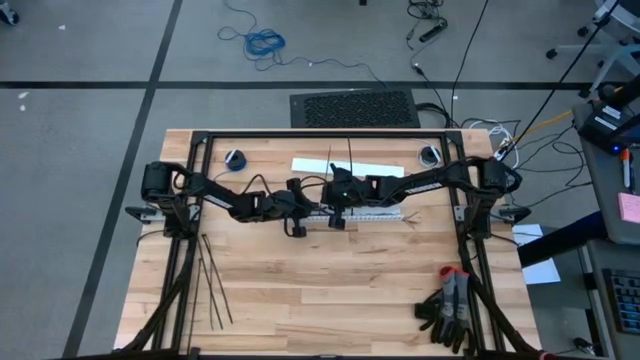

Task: Ziptie cables
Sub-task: Put the colored ziptied cables into the white cable duct

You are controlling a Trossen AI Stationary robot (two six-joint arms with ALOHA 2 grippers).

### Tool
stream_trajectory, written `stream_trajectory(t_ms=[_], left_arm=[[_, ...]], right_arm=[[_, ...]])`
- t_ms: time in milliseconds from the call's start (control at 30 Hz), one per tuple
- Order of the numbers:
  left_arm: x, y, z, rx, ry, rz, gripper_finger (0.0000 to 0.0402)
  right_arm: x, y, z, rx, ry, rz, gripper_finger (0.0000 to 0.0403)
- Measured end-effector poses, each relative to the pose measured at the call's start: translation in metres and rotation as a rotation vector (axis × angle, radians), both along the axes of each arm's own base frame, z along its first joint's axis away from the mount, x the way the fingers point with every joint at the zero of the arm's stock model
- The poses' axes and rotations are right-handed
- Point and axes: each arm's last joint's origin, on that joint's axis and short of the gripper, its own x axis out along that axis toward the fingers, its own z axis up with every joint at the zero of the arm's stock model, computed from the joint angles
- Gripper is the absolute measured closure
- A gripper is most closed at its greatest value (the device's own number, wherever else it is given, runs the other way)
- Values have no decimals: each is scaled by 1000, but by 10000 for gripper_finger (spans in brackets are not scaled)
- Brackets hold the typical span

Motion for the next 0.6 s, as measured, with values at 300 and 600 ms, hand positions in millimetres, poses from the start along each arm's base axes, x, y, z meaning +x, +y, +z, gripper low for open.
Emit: stream_trajectory(t_ms=[300, 600], left_arm=[[0, -2, -1, -17, 8, -38, 400], [1, -2, -5, -25, 17, -36, 400]], right_arm=[[0, -1, 0, 4, -7, 3, 403], [0, 1, 0, 29, -7, 25, 403]])
